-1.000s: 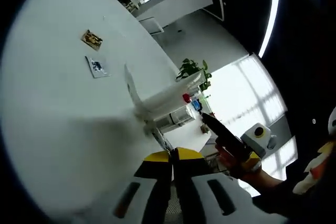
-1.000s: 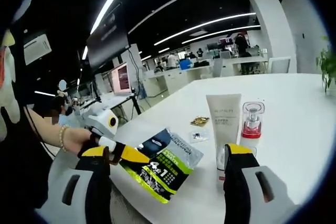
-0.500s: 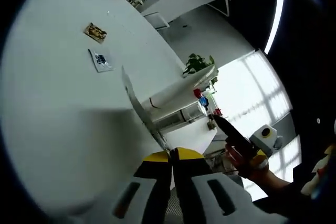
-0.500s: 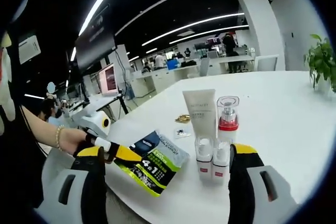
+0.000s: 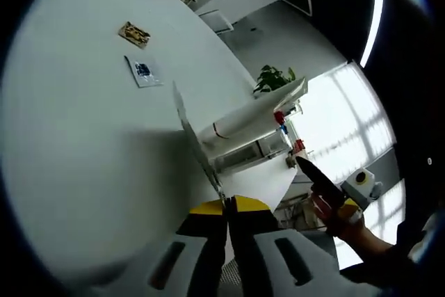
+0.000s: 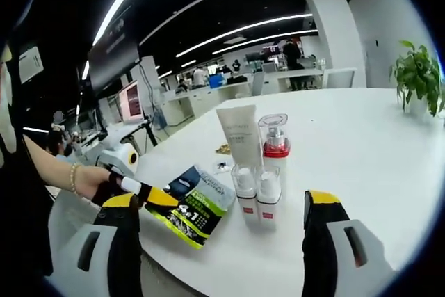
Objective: Arrange the skincare products in the storage area until every visible bottle or jar stands upright without overlapping.
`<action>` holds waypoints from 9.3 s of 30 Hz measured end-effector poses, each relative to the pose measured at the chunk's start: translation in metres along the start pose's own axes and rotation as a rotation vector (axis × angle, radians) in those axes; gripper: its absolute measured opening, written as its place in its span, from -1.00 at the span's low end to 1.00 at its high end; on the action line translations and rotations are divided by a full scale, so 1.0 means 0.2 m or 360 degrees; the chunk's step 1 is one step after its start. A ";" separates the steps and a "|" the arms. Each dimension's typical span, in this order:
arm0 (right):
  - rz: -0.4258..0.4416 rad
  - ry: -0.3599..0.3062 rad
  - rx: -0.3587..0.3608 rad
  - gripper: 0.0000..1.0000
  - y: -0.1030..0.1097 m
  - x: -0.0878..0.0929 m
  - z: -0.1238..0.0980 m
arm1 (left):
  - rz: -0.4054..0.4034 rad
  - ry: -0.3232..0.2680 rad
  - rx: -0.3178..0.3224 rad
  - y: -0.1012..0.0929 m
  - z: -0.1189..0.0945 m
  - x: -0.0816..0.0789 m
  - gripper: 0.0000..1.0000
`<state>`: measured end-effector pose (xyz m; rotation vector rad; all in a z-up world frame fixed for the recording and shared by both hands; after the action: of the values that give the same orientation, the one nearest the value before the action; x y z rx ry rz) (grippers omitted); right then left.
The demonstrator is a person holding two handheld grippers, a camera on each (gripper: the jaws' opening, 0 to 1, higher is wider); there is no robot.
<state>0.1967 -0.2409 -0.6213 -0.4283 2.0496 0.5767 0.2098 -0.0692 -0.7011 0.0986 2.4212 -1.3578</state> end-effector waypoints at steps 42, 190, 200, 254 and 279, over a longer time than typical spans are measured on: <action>0.0015 0.0020 0.0010 0.93 0.00 0.02 0.01 | 0.0615 0.0310 -0.0750 0.16 0.01 0.05 -0.48; -0.0024 0.0080 0.0030 0.92 -0.03 0.05 -0.03 | 0.0844 -0.0121 -0.0901 0.09 -0.67 0.07 0.97; -0.0041 0.0081 0.0026 0.90 -0.03 0.06 -0.04 | 0.0759 -0.0130 -0.0939 0.10 -0.61 0.02 0.98; 0.0012 0.0142 0.0029 0.84 -0.04 0.09 -0.02 | 0.0265 -0.0252 -0.1190 0.28 0.03 -0.59 0.55; 0.0093 0.0156 0.0071 0.81 -0.08 0.11 -0.02 | 0.0166 -0.0315 -0.1356 0.37 0.23 -0.74 0.24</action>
<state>0.1917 -0.2581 -0.6415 -0.3777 2.1704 0.5533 0.3779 -0.0515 -0.7325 -0.1223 2.5537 -0.2022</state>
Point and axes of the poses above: the point that each gripper's makers call its tool centre point, and the gripper's own axes: z roughly forward along the fingers, y roughly to its left, x roughly out of its underside, the point moved 3 cm from there along -z, roughly backward along the fingers, and after that the axes turned 8 degrees about y, right-handed, at the moved point
